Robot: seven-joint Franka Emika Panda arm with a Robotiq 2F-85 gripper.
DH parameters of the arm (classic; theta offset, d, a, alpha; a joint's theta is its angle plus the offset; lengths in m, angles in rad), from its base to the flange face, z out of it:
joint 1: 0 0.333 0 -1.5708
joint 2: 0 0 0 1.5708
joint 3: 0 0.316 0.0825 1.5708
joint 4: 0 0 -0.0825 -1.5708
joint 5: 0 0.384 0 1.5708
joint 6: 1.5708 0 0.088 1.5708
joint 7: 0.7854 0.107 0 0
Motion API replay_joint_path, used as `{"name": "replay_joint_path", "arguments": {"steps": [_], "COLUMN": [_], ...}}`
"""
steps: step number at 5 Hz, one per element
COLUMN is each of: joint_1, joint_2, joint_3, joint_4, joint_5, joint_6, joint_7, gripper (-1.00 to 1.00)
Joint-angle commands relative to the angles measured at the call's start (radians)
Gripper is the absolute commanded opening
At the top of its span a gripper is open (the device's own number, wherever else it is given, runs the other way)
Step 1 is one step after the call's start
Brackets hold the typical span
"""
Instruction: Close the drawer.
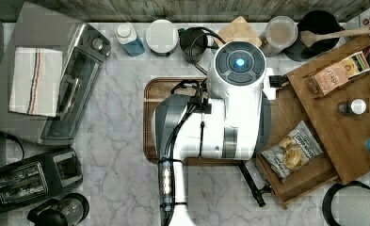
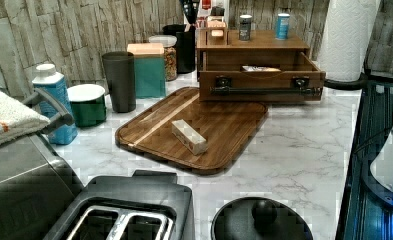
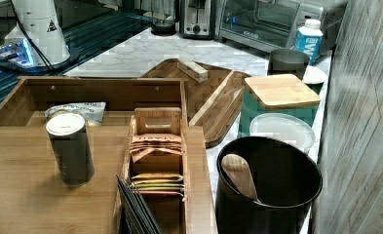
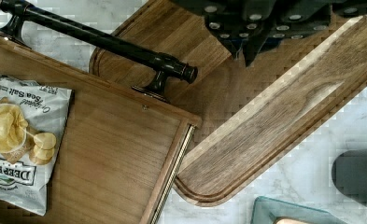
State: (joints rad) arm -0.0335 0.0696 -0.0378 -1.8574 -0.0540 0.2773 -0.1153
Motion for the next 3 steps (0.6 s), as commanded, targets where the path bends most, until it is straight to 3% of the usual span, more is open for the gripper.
{"name": "replay_joint_path", "arguments": {"steps": [1,2,3], "joint_1": [0.0,0.018,0.034], "joint_2": [0.0,-0.046,-0.108], "joint_3": [0.0,0.019,0.044], "joint_4": [-0.011,-0.123,-0.265], "joint_5": [-0.005,-0.025,0.02], "joint_6": [0.0,0.108,0.242], "joint_7": [0.0,-0.042,-0.139], "gripper": [-1.0,-1.0,-1.0]}}
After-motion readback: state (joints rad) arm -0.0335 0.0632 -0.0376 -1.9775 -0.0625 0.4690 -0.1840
